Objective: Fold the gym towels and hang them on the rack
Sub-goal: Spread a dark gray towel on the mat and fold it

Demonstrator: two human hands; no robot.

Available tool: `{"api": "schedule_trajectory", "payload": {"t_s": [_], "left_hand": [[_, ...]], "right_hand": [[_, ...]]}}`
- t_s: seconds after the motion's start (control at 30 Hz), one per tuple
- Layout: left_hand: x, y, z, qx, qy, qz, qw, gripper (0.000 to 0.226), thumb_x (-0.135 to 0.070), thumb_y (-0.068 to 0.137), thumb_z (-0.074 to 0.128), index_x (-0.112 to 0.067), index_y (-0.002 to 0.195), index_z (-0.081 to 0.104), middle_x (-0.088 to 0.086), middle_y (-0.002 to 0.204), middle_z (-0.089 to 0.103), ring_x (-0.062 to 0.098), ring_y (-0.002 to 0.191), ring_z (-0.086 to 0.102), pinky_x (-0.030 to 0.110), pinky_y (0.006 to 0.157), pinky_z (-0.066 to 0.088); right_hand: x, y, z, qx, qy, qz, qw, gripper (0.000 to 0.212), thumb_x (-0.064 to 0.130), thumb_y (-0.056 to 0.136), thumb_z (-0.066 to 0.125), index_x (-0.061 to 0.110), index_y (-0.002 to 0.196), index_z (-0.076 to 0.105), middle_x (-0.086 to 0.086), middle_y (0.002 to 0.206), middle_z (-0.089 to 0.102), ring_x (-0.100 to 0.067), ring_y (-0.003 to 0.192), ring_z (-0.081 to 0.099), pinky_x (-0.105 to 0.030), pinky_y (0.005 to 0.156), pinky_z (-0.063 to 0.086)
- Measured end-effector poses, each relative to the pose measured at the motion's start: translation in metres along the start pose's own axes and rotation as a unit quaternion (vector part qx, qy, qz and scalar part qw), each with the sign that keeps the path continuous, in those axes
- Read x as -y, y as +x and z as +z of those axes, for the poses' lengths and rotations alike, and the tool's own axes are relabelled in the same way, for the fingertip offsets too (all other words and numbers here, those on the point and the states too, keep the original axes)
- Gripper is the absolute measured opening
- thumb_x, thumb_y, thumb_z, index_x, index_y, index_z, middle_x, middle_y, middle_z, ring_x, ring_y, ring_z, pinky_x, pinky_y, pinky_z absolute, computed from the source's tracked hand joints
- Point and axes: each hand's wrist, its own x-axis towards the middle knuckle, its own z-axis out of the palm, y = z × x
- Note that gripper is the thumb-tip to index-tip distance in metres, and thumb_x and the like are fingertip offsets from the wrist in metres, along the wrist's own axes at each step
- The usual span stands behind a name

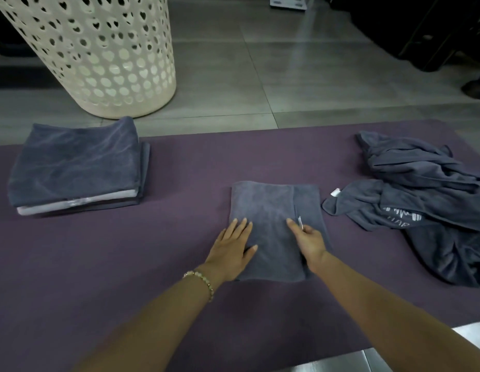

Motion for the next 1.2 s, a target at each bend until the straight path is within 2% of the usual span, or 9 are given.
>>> {"api": "schedule_trajectory", "payload": {"t_s": [0.1, 0.23, 0.37, 0.57, 0.73, 0.87, 0.97, 1.07, 1.2], "left_hand": [[-0.003, 0.002, 0.01, -0.012, 0.037, -0.004, 0.999, 0.061, -0.044, 0.102, 0.021, -0.022, 0.152, -0.005, -0.006, 0.16, -0.012, 0.015, 0.146, -0.016, 0.033, 0.118, -0.007], [-0.005, 0.013, 0.014, -0.037, 0.067, 0.008, 0.997, 0.063, -0.052, 0.1, 0.014, -0.025, 0.151, -0.009, -0.007, 0.159, -0.014, 0.013, 0.146, -0.017, 0.033, 0.117, -0.012], [-0.011, 0.032, 0.01, -0.051, 0.095, 0.048, 0.993, 0.084, -0.063, 0.075, -0.014, -0.027, 0.15, -0.011, -0.008, 0.159, -0.016, 0.013, 0.146, -0.018, 0.031, 0.113, -0.017], [-0.028, 0.069, 0.008, -0.065, 0.128, 0.078, 0.987, 0.081, -0.061, 0.077, -0.014, -0.027, 0.15, -0.01, -0.005, 0.16, -0.013, 0.015, 0.146, -0.015, 0.035, 0.116, -0.015], [-0.031, 0.101, -0.005, -0.054, 0.16, 0.057, 0.984, 0.065, -0.054, 0.099, 0.016, -0.024, 0.151, -0.009, -0.003, 0.159, -0.014, 0.016, 0.146, -0.015, 0.038, 0.117, -0.014], [-0.029, 0.126, -0.014, -0.048, 0.173, 0.054, 0.982, 0.067, -0.055, 0.099, 0.02, -0.024, 0.152, -0.006, -0.003, 0.16, -0.01, 0.017, 0.147, -0.011, 0.039, 0.118, -0.01], [-0.029, 0.141, -0.022, -0.041, 0.17, 0.05, 0.983, 0.068, -0.056, 0.098, 0.023, -0.024, 0.152, -0.002, -0.002, 0.16, 0.007, 0.018, 0.148, 0.001, 0.039, 0.119, -0.006], [-0.028, 0.153, -0.033, -0.017, 0.172, 0.049, 0.984, 0.069, -0.058, 0.096, 0.026, -0.023, 0.153, 0.006, 0.0, 0.149, 0.029, 0.019, 0.139, 0.025, 0.036, 0.118, 0.009], [-0.031, 0.167, -0.045, 0.017, 0.126, 0.024, 0.992, 0.066, -0.061, 0.093, 0.035, -0.025, 0.148, 0.027, 0.004, 0.137, 0.037, 0.023, 0.126, 0.035, 0.033, 0.108, 0.023]], "right_hand": [[0.002, -0.002, 0.013, -0.038, -0.03, -0.063, 0.997, 0.024, 0.029, 0.091, 0.063, 0.007, 0.089, 0.054, -0.001, 0.074, 0.056, -0.015, 0.069, 0.052, -0.031, 0.072, 0.04], [0.005, -0.003, 0.005, -0.087, -0.129, -0.199, 0.968, 0.026, 0.033, 0.097, 0.05, 0.008, 0.09, 0.05, -0.004, 0.067, 0.052, -0.017, 0.061, 0.048, -0.035, 0.063, 0.042], [0.004, 0.004, -0.024, -0.12, -0.143, -0.245, 0.951, 0.019, 0.035, 0.098, 0.048, 0.016, 0.093, 0.049, -0.004, 0.06, 0.051, -0.017, 0.056, 0.048, -0.035, 0.058, 0.041], [-0.006, 0.025, -0.058, -0.118, -0.129, -0.21, 0.962, 0.022, 0.033, 0.097, 0.05, 0.016, 0.082, 0.049, 0.0, 0.062, 0.047, -0.014, 0.056, 0.042, -0.03, 0.056, 0.039], [-0.022, 0.039, -0.07, -0.069, -0.126, -0.167, 0.975, 0.033, 0.035, 0.096, 0.052, 0.013, 0.072, 0.049, 0.002, 0.064, 0.048, -0.012, 0.06, 0.044, -0.025, 0.058, 0.038], [-0.025, 0.046, -0.071, -0.058, -0.108, -0.164, 0.979, 0.034, 0.037, 0.094, 0.055, 0.008, 0.076, 0.055, -0.002, 0.067, 0.052, -0.012, 0.062, 0.046, -0.024, 0.061, 0.04], [-0.028, 0.05, -0.069, -0.057, -0.086, -0.161, 0.982, 0.033, 0.037, 0.093, 0.057, 0.008, 0.077, 0.057, -0.002, 0.067, 0.053, -0.011, 0.062, 0.047, -0.024, 0.061, 0.041], [-0.028, 0.053, -0.068, -0.061, -0.072, -0.153, 0.984, 0.036, 0.039, 0.091, 0.059, 0.008, 0.073, 0.054, 0.001, 0.064, 0.053, -0.009, 0.06, 0.047, -0.024, 0.061, 0.042], [-0.025, 0.054, -0.069, -0.062, -0.072, -0.147, 0.985, 0.037, 0.039, 0.091, 0.06, 0.014, 0.066, 0.05, 0.007, 0.059, 0.049, -0.002, 0.052, 0.043, -0.017, 0.056, 0.038]]}}
